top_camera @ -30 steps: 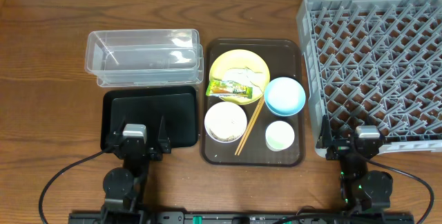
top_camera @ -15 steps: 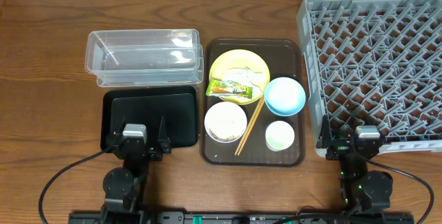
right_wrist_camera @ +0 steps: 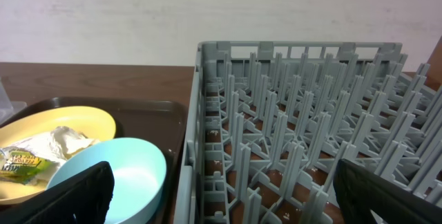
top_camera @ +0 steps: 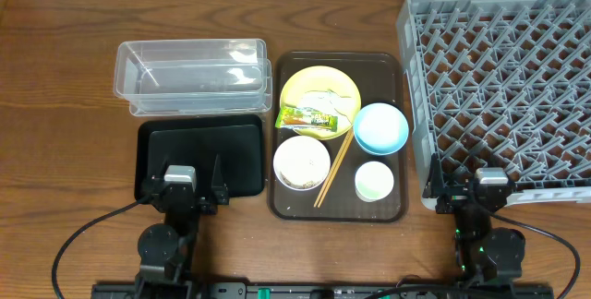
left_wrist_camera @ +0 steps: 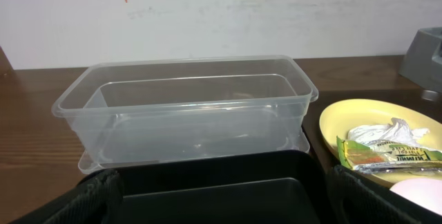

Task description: Sort waste into correct bins and load items into the dishwasher rack

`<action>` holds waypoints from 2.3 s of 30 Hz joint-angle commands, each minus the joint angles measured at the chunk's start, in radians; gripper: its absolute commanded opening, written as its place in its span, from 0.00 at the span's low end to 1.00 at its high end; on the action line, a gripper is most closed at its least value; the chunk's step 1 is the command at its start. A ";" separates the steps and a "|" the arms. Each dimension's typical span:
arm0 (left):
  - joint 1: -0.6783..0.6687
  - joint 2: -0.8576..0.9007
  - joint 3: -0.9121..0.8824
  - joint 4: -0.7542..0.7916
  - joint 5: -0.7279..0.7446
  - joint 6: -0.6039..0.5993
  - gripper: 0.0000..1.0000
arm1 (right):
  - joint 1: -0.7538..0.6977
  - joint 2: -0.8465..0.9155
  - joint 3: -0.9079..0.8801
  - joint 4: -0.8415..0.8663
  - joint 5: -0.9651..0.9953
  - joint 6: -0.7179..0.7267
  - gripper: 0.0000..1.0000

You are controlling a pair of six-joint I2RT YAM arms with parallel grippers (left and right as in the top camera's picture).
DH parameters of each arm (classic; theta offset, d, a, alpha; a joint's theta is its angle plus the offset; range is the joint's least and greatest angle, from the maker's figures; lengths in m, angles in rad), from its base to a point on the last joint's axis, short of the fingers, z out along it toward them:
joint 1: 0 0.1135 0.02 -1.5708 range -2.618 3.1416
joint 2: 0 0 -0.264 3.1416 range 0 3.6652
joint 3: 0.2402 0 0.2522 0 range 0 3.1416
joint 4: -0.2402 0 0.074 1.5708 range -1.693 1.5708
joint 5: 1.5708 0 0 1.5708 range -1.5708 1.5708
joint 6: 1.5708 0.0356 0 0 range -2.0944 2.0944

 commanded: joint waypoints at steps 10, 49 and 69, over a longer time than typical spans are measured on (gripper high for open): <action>0.006 -0.006 -0.032 -0.016 -0.001 0.013 0.96 | 0.012 0.000 -0.001 -0.003 0.014 -0.018 0.99; 0.006 0.853 0.758 -0.590 0.161 -0.075 0.96 | 0.011 0.639 0.631 -0.430 0.044 0.091 0.99; -0.062 1.199 0.981 -0.401 0.290 -0.015 0.93 | 0.012 0.875 0.827 -0.573 -0.005 0.091 0.99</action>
